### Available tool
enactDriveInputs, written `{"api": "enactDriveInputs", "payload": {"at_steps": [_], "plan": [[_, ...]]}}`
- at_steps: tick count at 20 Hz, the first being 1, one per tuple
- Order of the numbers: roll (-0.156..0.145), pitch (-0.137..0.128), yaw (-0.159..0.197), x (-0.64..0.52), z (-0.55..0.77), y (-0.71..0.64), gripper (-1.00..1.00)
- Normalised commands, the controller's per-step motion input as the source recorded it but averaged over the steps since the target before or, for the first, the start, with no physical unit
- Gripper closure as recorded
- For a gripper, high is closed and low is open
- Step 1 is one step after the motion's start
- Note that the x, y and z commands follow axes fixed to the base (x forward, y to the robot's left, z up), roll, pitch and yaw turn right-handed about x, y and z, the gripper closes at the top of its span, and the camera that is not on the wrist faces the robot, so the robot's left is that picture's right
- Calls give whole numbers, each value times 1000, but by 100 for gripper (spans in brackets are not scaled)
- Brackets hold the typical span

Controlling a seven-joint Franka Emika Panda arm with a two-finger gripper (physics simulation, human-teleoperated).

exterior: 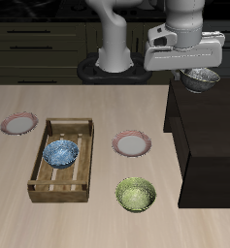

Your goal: Place the black bowl onto the plate that is in the table center and place the green bowl onto the plate that is next to the blue bowl

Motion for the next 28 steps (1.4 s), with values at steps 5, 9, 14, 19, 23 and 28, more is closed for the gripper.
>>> {"api": "enactDriveInputs", "payload": {"at_steps": [5, 9, 14, 19, 23, 28], "plan": [[6, -34, 18, -211, 144, -421, 100], [-6, -41, 8, -163, 119, -497, 100], [0, -26, 34, -199, -101, -732, 100], [-18, -11, -12, -111, -120, -435, 100], [-38, -25, 5, -153, -105, -386, 100], [-30, -18, -9, -108, -11, -329, 100]]}}
